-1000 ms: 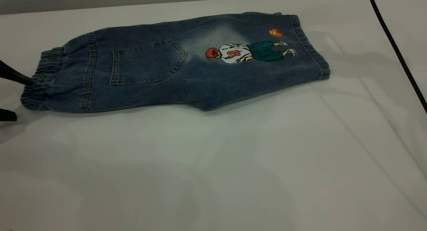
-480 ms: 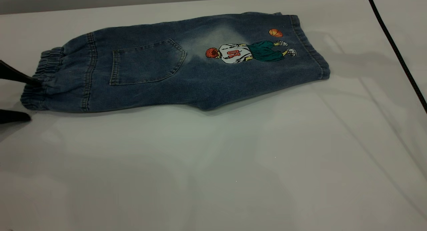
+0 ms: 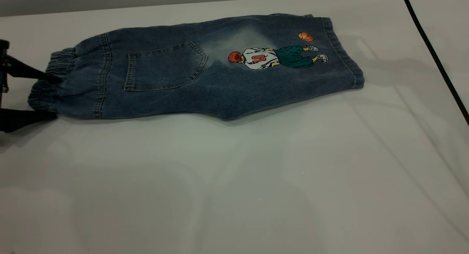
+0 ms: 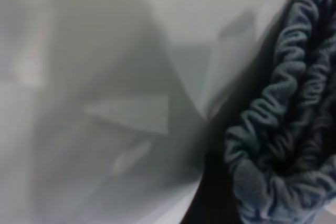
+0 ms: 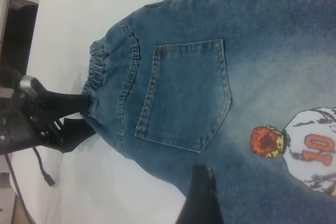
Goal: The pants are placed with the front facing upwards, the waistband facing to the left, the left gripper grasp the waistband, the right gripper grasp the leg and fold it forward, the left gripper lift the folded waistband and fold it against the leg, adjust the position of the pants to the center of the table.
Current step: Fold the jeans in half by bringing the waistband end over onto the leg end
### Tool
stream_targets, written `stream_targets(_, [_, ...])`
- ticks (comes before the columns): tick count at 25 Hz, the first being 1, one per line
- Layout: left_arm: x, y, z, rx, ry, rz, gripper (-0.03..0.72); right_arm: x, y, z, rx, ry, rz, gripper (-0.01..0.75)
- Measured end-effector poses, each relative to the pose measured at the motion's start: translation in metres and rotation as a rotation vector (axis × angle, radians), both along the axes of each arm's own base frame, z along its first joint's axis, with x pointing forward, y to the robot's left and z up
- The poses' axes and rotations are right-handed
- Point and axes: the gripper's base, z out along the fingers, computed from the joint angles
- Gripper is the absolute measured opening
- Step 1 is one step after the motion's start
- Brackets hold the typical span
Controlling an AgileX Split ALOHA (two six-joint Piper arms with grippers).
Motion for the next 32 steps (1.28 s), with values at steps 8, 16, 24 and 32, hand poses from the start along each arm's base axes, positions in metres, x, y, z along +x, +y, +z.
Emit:
stream_targets(8, [-0.001, 0.004, -0.006, 0.053, 0.043, 0.046, 0.344, 0.0, 0.0, 0.0, 0.0, 0.0, 0.001, 0.509])
stream_targets(16, [-0.003, 0.007, -0.008, 0.104, 0.056, 0.031, 0.139, -0.004, 0.006, 0.001, 0.016, 0.012, 0.04, 0.509])
stream_targets(24, [0.001, 0.001, 0.014, 0.294, 0.064, -0.102, 0.139, -0.019, 0.06, -0.01, -0.012, 0.006, 0.119, 0.509])
stream_targets(32, [0.007, -0.033, 0.077, 0.352, -0.05, -0.315, 0.139, -0.036, 0.128, -0.039, -0.023, -0.002, 0.173, 0.509])
